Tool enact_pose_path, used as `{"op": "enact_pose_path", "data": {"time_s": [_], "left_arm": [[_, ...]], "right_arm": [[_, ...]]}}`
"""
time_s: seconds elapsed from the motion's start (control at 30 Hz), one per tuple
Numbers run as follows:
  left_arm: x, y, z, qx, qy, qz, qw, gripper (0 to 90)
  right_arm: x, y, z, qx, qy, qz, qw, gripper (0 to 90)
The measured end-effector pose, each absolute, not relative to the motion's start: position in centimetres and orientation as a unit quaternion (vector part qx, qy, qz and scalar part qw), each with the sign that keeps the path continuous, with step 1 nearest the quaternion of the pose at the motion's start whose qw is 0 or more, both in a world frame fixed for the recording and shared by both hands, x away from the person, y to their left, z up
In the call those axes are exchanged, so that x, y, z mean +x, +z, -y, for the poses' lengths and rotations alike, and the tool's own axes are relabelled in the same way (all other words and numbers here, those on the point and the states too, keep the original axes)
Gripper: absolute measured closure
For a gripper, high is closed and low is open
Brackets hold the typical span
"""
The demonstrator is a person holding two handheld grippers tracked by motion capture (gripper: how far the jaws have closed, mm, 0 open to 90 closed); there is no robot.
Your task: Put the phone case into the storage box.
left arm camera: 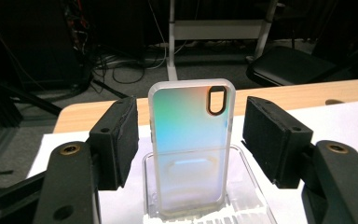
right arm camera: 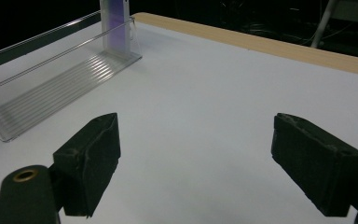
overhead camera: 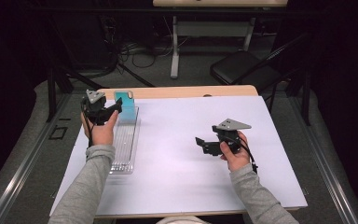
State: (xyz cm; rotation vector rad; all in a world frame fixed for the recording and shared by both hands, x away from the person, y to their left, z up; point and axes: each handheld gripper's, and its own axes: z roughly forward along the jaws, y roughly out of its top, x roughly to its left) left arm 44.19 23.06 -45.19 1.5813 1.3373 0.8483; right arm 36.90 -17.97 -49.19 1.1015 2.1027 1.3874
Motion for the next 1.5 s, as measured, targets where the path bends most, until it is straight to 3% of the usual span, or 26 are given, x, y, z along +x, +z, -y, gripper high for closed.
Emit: {"op": "enact_pose_path", "data": {"time_s": [0.43,0.63,1.0,1.5], "left_arm": [[42.2,-44.3,-23.3,0.644,0.345,-0.521,0.441,35.7],[41.4,-43.9,-22.9,0.649,0.339,-0.513,0.449,31.6],[40.0,-44.0,-22.1,0.668,0.298,-0.494,0.470,21.0],[37.4,-44.1,-20.9,0.704,0.244,-0.427,0.513,20.5]], "right_arm": [[36.8,-49.1,18.0,0.392,0.494,-0.751,0.196,15.0],[36.8,-49.1,18.2,0.391,0.494,-0.751,0.198,15.0],[36.4,-48.7,18.5,0.393,0.498,-0.746,0.204,15.0],[36.0,-48.5,18.2,0.389,0.498,-0.747,0.206,14.9]]}}
